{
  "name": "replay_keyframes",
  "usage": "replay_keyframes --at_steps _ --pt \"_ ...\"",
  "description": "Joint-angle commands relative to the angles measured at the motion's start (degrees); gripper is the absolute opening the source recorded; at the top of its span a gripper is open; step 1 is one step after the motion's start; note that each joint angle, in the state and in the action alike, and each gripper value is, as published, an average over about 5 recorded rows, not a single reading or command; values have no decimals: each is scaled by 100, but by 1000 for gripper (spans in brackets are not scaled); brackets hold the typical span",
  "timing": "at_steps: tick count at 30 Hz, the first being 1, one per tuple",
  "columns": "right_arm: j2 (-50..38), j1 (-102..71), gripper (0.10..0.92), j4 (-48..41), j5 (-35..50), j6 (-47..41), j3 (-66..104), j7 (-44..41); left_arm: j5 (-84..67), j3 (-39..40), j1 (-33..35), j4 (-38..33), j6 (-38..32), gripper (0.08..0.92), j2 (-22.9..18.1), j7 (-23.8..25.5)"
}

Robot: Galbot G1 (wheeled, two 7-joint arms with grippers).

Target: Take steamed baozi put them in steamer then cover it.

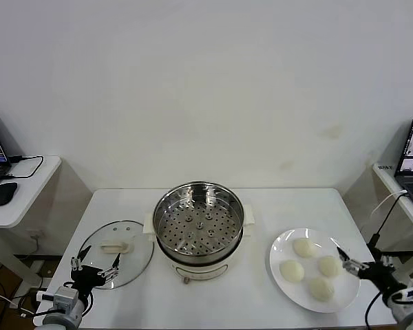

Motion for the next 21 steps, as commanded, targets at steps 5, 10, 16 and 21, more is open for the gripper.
replay_keyframes --at_steps 5,10,16,21 --pt "-2267 1315 823 -598 -2299 -167 -130 -3241 64 39 21 -213 14 823 -52 18" --pt "-2919 1815 823 -978 -3036 -18 -542 -4571 51 31 77 -416 64 823 -82 70" --pt "-3785 2298 823 -1284 -3347 311 -1328 -5746 67 84 99 -536 84 823 -109 84" --pt "-3996 3956 823 -1538 -3055 1080 -3355 -6018 126 142 172 -646 86 823 -145 85"
